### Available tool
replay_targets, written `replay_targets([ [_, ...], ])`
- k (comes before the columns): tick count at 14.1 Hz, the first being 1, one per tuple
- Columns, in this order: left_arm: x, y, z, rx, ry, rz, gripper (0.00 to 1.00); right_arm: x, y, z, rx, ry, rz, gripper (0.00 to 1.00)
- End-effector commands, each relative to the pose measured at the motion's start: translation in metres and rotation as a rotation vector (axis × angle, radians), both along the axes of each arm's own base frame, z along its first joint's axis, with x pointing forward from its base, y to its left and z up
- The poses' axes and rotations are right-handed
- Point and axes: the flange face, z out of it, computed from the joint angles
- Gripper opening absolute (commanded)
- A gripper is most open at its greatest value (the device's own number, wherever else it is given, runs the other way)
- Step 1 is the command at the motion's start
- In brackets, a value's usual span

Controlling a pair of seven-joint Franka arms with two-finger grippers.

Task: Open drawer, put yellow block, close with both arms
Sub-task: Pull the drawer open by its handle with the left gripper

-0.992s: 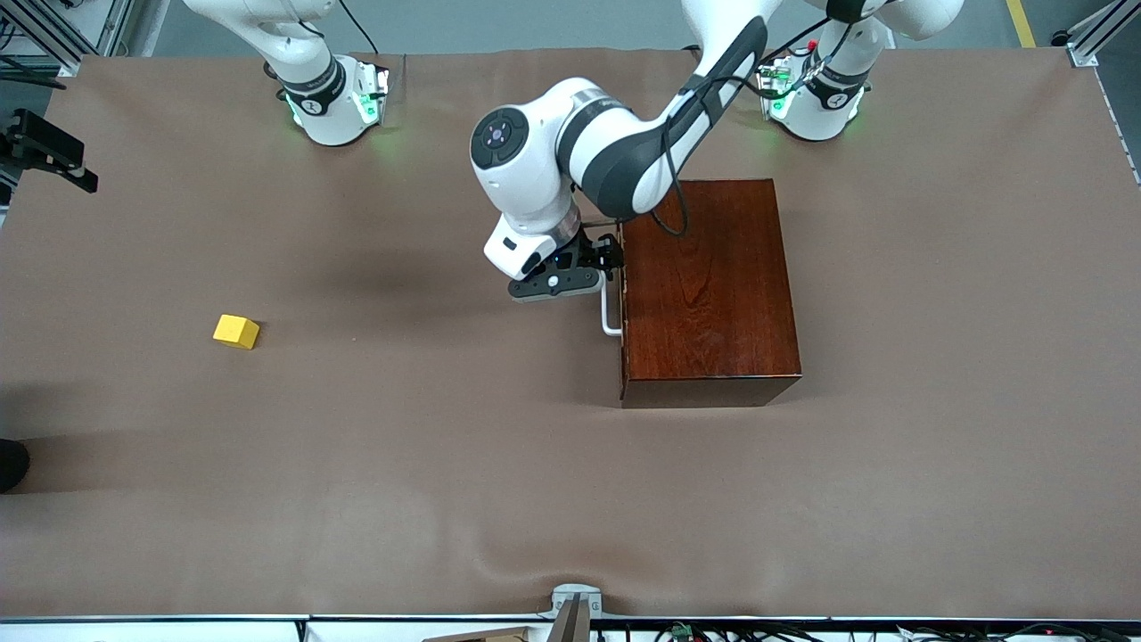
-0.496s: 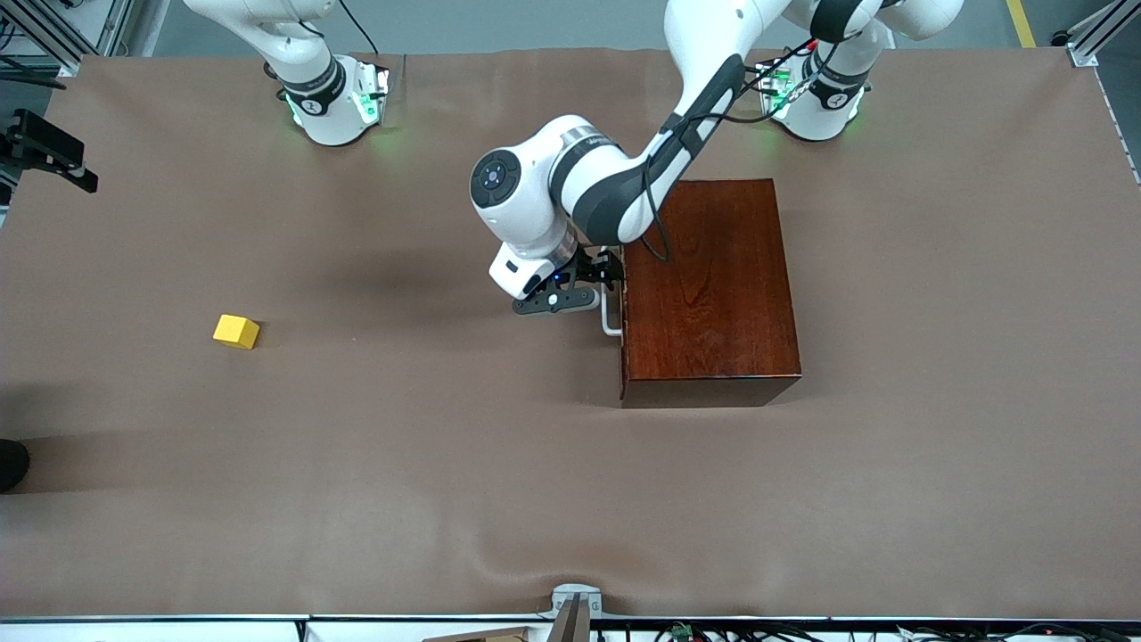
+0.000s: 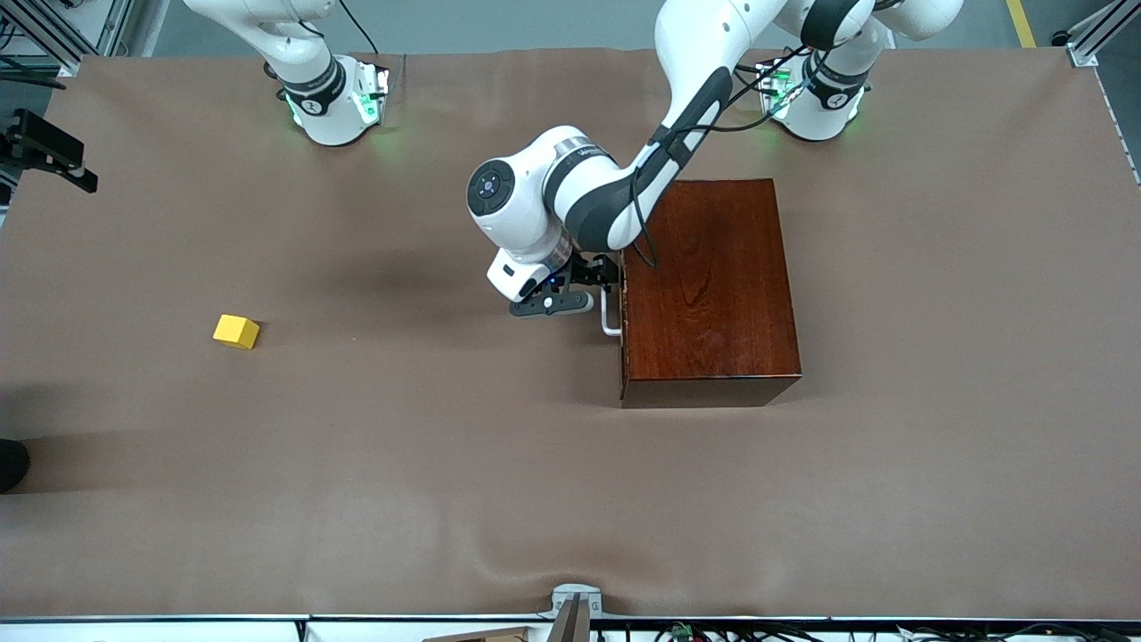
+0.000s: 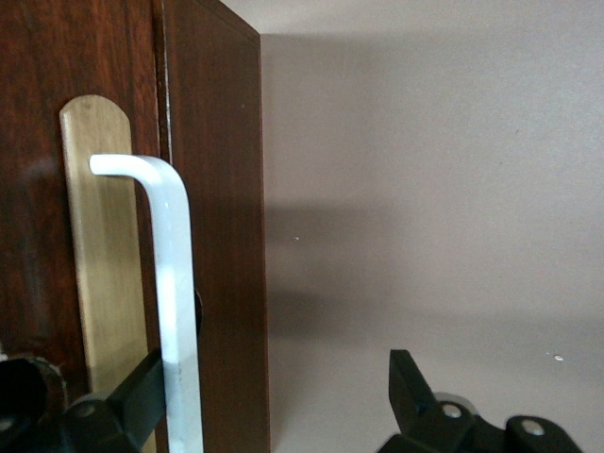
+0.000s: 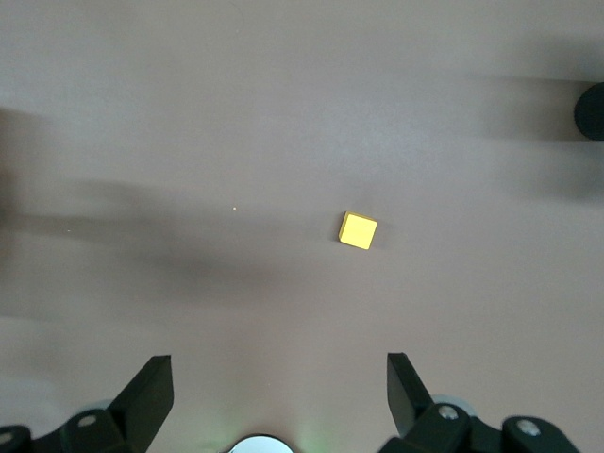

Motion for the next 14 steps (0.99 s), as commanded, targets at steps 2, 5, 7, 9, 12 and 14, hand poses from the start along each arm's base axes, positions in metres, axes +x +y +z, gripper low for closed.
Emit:
replay_targets([
  [2, 0.003, -0.017, -0.001, -0.047, -0.066, -0.021, 1.00, 0.002, -0.003, 0.004, 0.000, -0.006, 0.002, 1.00],
  [5, -0.001, -0.028, 0.000, -0.089, -0.097, -0.001, 1.00, 0.002, -0.003, 0.004, 0.000, -0.006, 0.002, 1.00],
  [7, -0.003, -0.034, 0.002, -0.129, -0.112, 0.039, 1.00, 0.002, -0.003, 0.004, 0.000, -0.006, 0.002, 1.00],
  [9, -0.003, -0.039, 0.003, -0.160, -0.128, 0.047, 1.00, 0.001, -0.003, 0.003, 0.000, -0.003, 0.002, 1.00],
  [12, -0.003, -0.046, 0.005, -0.218, -0.134, 0.082, 1.00, 0.001, -0.004, 0.004, 0.000, -0.004, 0.000, 1.00],
  [14, -0.007, -0.052, 0.003, -0.240, -0.144, 0.095, 1.00, 0.001, -0.005, 0.004, 0.000, -0.004, -0.001, 1.00],
])
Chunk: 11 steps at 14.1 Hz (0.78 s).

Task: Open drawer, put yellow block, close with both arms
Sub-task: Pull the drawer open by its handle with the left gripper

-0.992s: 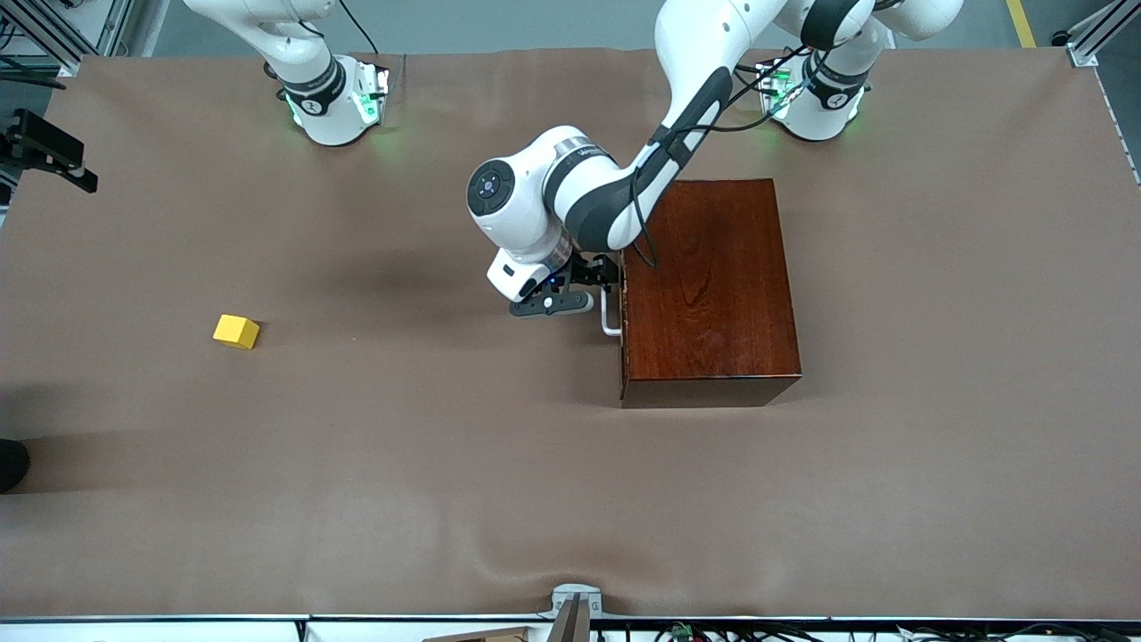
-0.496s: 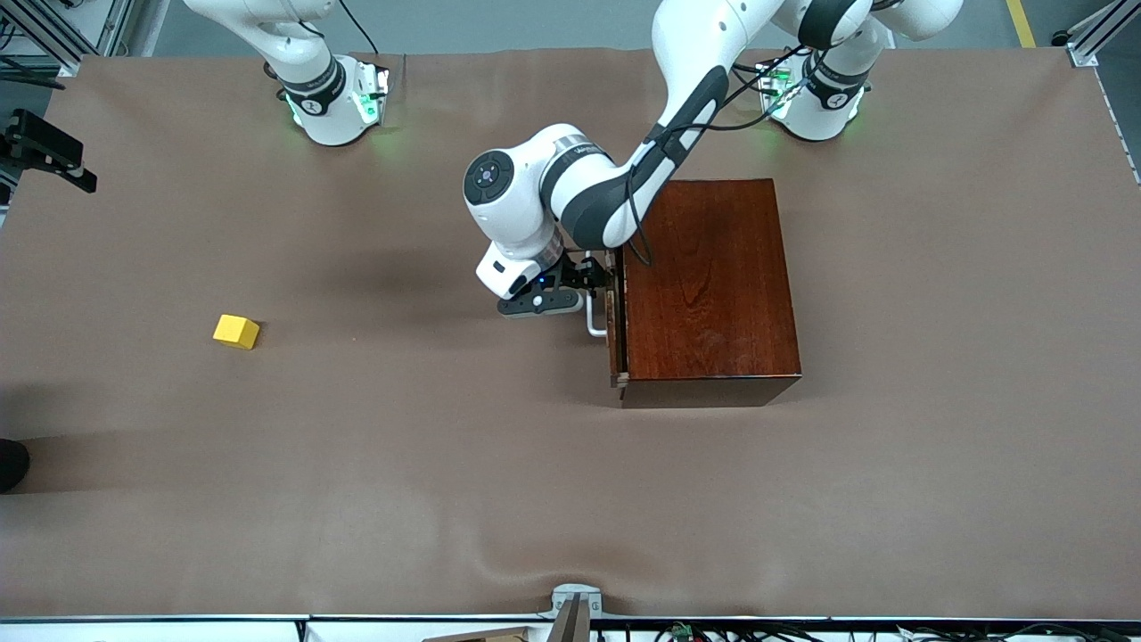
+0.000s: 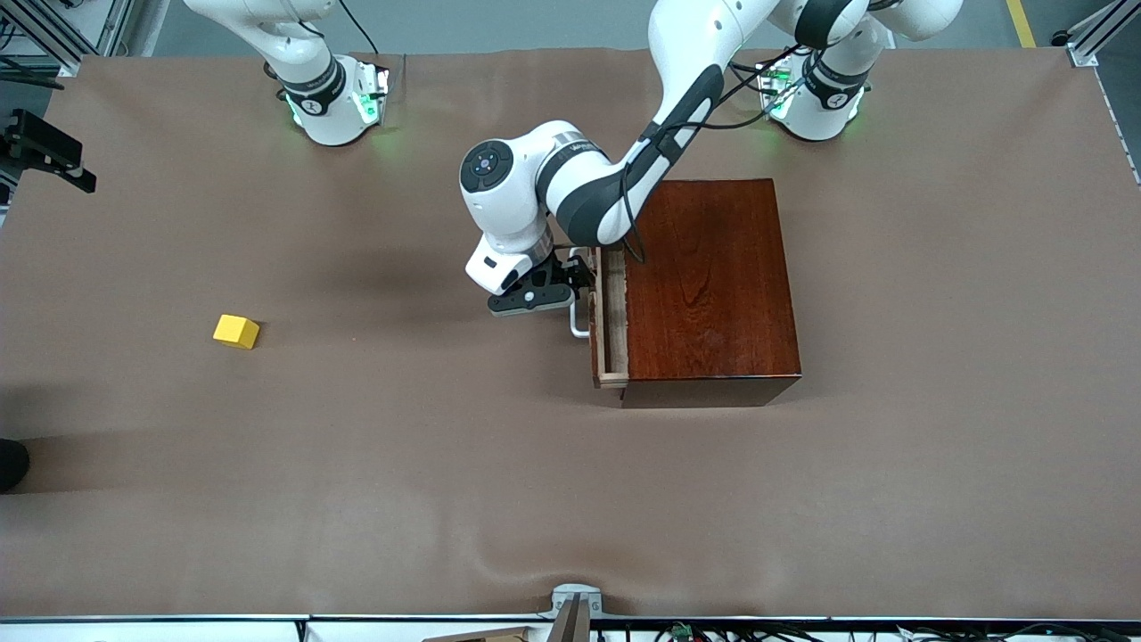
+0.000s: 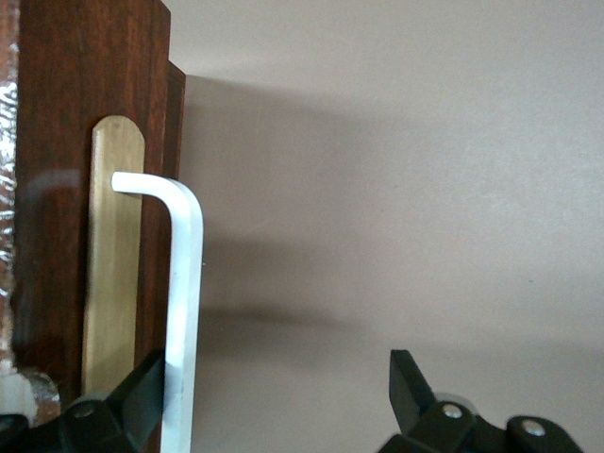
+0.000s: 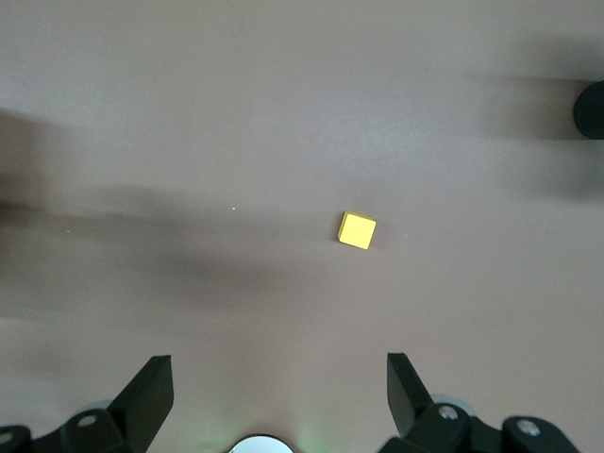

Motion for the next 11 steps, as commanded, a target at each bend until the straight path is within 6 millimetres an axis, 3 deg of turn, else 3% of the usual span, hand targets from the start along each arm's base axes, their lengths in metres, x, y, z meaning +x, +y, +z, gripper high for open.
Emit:
replay_targets([
  [1, -0.004, -0.023, -0.002, -0.092, -0.034, 0.021, 1.00, 0.001, -0.004, 0.004, 0.000, -0.004, 0.001, 1.00],
  [10, -0.010, -0.039, 0.001, -0.179, -0.054, 0.010, 1.00, 0.016, -0.006, -0.013, -0.001, 0.019, -0.003, 1.00],
  [11, -0.010, -0.040, -0.006, -0.180, -0.053, 0.010, 1.00, 0.019, -0.006, -0.017, -0.001, 0.017, -0.001, 1.00],
])
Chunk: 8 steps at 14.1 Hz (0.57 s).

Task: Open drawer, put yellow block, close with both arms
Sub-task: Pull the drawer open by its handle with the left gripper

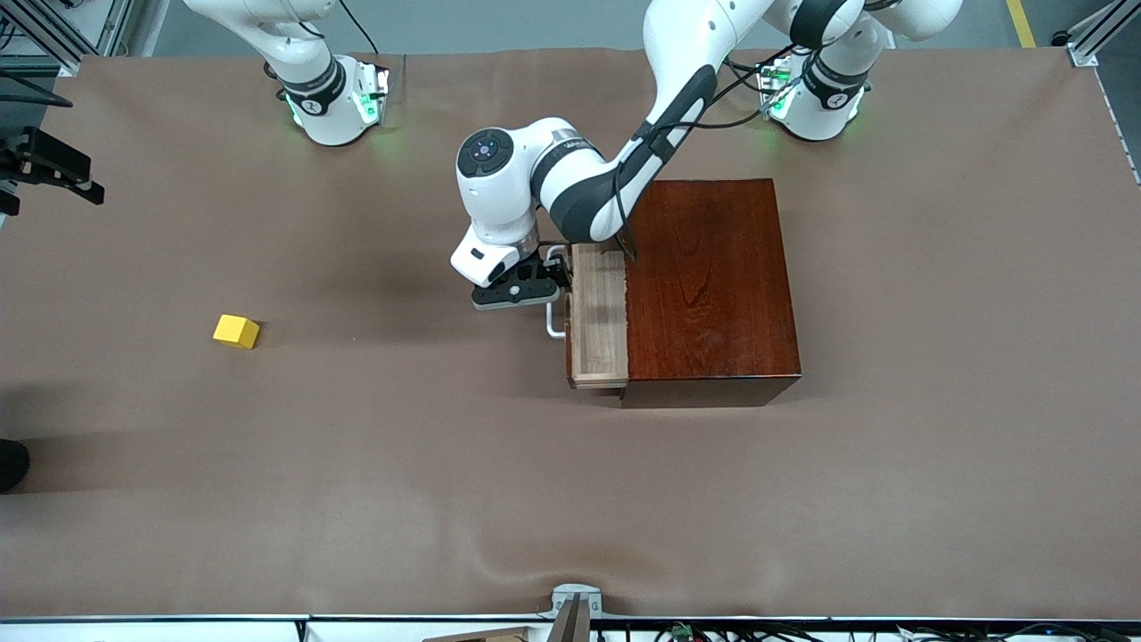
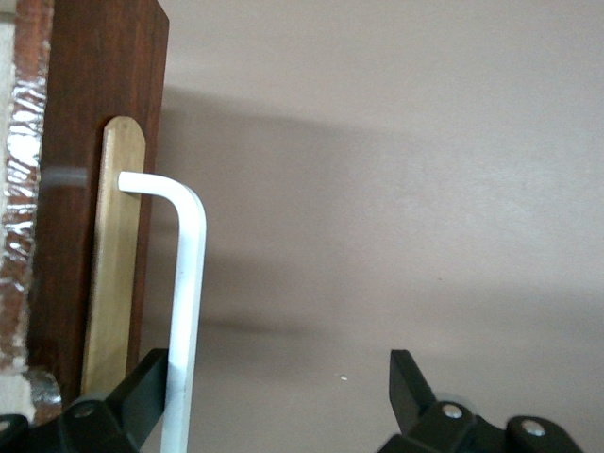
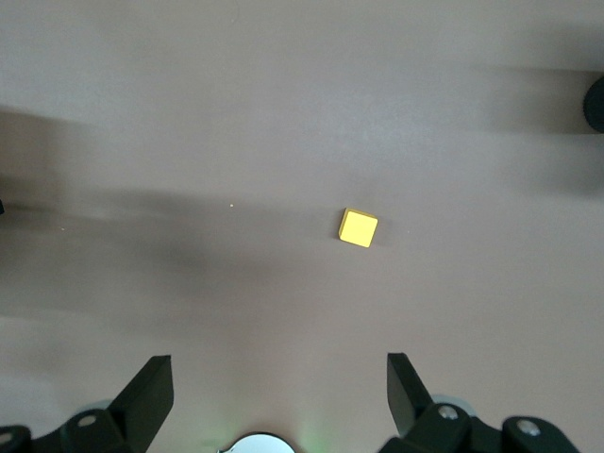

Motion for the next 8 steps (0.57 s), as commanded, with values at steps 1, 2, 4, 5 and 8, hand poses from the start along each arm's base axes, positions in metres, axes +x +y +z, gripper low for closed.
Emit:
replay_targets([
  [1, -0.003, -0.020, -0.012, -0.067, -0.013, 0.005, 1.00, 0.011, -0.006, -0.006, -0.002, 0.002, -0.002, 1.00],
  [2, -0.002, -0.022, -0.010, -0.080, -0.016, 0.009, 1.00, 0.018, -0.009, -0.015, -0.001, 0.007, -0.007, 1.00],
  [4, -0.001, -0.025, -0.004, -0.102, -0.014, 0.015, 1.00, 0.033, -0.015, -0.034, -0.017, 0.015, -0.012, 1.00],
  [5, -0.001, -0.026, -0.001, -0.112, -0.014, 0.017, 1.00, 0.040, -0.018, -0.045, -0.034, 0.024, -0.014, 1.00],
  [8, -0.002, -0.032, 0.004, -0.145, -0.027, 0.013, 1.00, 0.057, -0.040, -0.075, -0.040, 0.042, -0.050, 1.00],
])
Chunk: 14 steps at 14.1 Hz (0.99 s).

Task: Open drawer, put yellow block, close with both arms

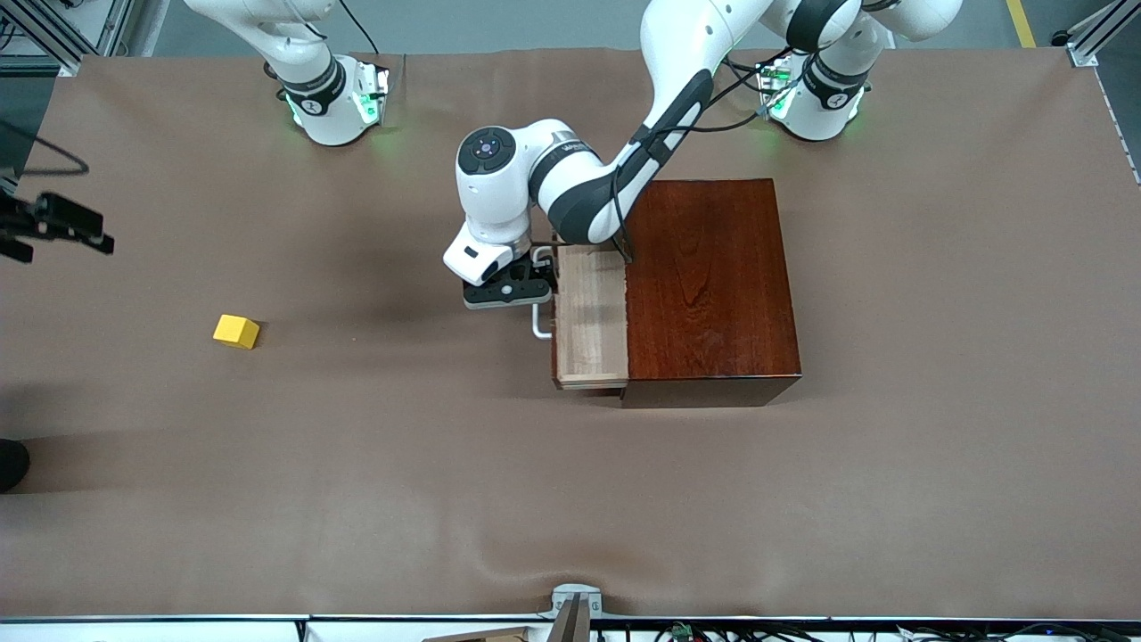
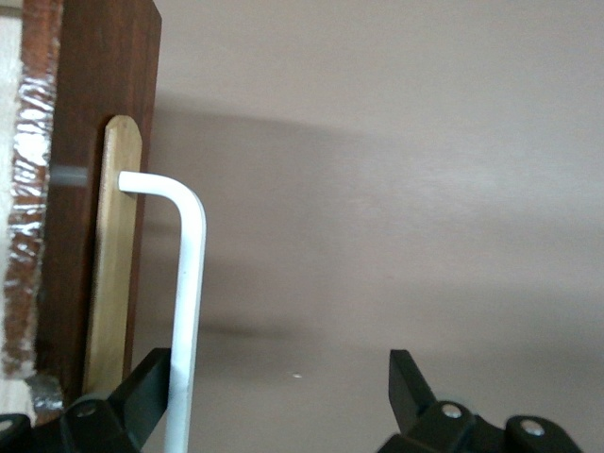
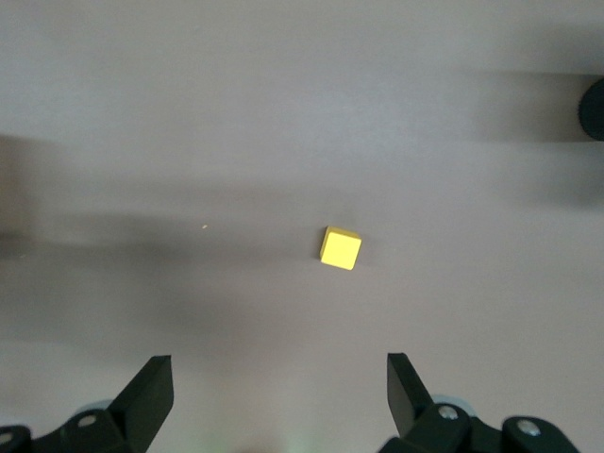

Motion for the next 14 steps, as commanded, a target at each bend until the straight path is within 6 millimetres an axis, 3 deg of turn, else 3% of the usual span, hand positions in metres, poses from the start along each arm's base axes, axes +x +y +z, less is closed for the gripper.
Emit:
replay_targets([
  [1, -0.003, -0.018, 0.002, -0.054, -0.014, 0.010, 1.00, 0.014, -0.022, -0.026, -0.013, 0.036, -0.028, 1.00],
  [2, -0.003, -0.018, 0.003, -0.055, -0.015, 0.010, 1.00, 0.018, -0.032, -0.042, -0.009, 0.057, -0.046, 1.00],
  [4, -0.003, -0.016, 0.010, -0.047, -0.008, 0.014, 1.00, 0.030, -0.032, -0.071, -0.018, 0.046, -0.036, 1.00],
  [8, -0.004, 0.000, 0.050, 0.014, 0.021, 0.035, 1.00, 0.029, -0.033, -0.129, -0.024, 0.047, -0.034, 1.00],
  [10, -0.005, 0.020, 0.108, 0.047, 0.037, 0.054, 1.00, 0.026, -0.041, -0.155, -0.024, 0.047, -0.048, 1.00],
  [11, -0.006, 0.033, 0.147, 0.046, 0.028, 0.060, 1.00, 0.027, -0.044, -0.165, -0.020, 0.059, -0.055, 1.00],
  [13, 0.016, 0.094, 0.218, 0.074, 0.040, 0.133, 1.00, 0.031, -0.047, -0.177, -0.018, 0.076, -0.058, 1.00],
  [14, 0.027, 0.128, 0.244, 0.103, 0.062, 0.171, 1.00, 0.033, -0.046, -0.185, -0.017, 0.079, -0.056, 1.00],
])
